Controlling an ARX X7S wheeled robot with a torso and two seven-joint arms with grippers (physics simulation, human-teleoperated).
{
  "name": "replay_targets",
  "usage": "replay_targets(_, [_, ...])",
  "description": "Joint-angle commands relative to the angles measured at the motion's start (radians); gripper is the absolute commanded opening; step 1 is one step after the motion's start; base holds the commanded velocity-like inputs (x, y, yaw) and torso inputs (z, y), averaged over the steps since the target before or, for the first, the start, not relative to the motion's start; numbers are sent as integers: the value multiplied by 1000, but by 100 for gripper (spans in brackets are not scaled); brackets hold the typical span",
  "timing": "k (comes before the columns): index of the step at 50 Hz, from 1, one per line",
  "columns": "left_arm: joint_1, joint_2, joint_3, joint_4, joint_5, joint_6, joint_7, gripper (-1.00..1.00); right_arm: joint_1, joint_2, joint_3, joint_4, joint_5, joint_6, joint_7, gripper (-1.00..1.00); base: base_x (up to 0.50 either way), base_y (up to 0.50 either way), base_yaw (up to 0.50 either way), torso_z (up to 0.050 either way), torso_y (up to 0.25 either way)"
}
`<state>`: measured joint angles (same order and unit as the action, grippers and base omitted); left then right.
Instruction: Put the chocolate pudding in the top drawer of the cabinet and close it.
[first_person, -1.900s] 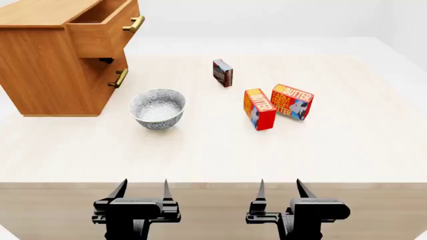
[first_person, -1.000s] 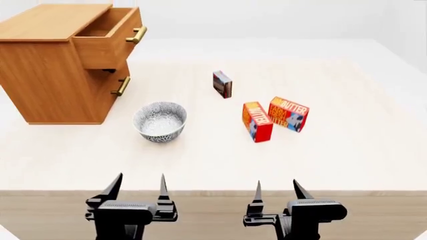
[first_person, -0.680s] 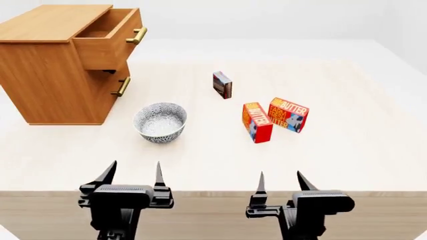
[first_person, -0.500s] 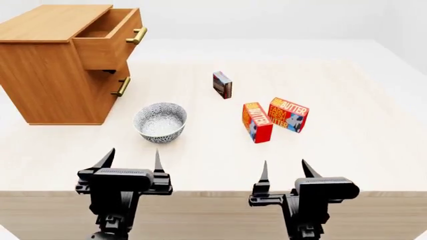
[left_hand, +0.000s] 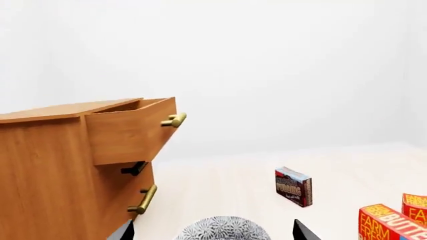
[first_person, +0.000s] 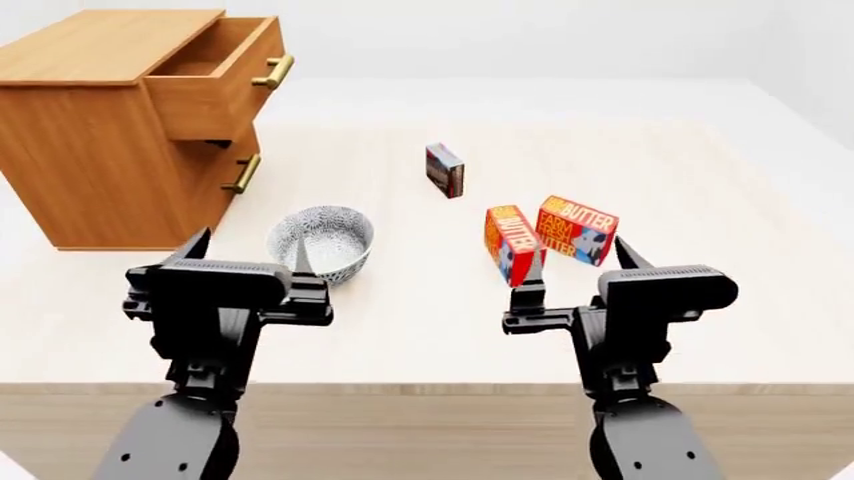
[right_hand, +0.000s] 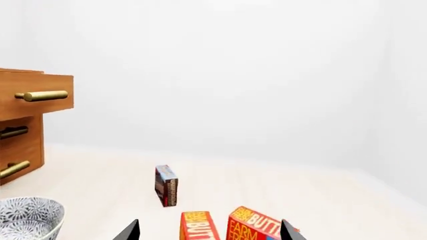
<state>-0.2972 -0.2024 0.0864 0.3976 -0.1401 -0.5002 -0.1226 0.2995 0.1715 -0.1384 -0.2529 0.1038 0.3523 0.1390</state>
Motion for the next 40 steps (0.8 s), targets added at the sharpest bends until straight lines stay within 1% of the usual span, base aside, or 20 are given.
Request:
replay_targets(1, [-44,-13,-3,69,-27,-70,3,100,39,14,-5,3,14,-18,-14,100,242,66,0,0,0])
replay_targets(18, [-51,-23,9,93,-11,-92,-27,100,37,19,-5,-12,39,-32,-13,100,347,175,0,0,0])
replay_targets(40, [-60,-41,1,153,-20,-99,-43,100,28,28,-14,-45,51,-34,3,100,481,188,0,0,0])
